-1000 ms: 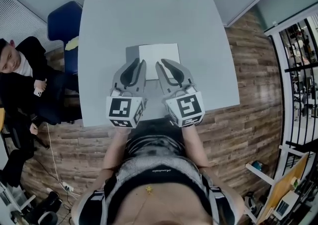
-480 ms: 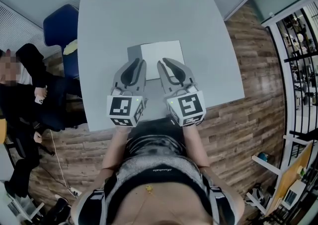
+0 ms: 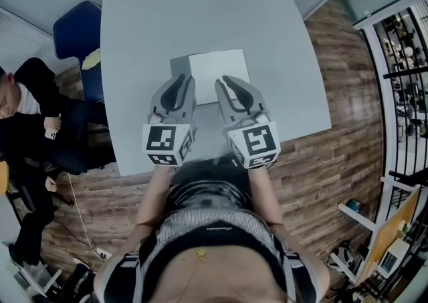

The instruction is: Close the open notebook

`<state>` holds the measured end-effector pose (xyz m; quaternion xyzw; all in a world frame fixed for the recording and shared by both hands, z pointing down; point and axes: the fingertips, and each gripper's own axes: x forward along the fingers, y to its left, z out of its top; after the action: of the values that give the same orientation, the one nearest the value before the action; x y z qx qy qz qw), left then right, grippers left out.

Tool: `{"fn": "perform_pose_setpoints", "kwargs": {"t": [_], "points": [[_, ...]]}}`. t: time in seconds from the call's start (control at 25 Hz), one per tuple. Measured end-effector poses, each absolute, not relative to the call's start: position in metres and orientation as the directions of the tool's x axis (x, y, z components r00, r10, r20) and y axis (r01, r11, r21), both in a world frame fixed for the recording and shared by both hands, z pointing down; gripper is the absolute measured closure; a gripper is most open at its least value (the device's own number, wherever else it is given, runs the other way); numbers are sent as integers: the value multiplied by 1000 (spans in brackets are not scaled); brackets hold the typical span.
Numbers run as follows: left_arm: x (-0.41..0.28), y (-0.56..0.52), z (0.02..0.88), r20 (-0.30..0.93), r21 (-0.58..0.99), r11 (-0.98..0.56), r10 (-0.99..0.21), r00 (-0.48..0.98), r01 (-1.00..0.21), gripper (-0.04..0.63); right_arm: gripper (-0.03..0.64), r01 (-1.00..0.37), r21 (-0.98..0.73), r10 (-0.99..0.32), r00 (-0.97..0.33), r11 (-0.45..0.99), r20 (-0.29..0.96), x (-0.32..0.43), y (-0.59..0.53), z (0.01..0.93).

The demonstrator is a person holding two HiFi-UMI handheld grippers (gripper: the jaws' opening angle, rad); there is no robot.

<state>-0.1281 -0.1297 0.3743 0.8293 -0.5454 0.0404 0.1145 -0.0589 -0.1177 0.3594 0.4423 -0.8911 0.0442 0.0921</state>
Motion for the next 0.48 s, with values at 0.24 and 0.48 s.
{"fn": "perform_pose_setpoints", "kwargs": {"t": [0.24, 0.48], "points": [[-133, -137, 394, 235, 156, -357, -892, 386, -921, 551, 571, -793, -9, -771, -595, 609, 228, -59, -125, 370], [-139, -143, 422, 283, 164, -329, -887, 364, -930, 551, 571, -794, -20, -766, -592, 607, 250, -56, -128, 382]]}}
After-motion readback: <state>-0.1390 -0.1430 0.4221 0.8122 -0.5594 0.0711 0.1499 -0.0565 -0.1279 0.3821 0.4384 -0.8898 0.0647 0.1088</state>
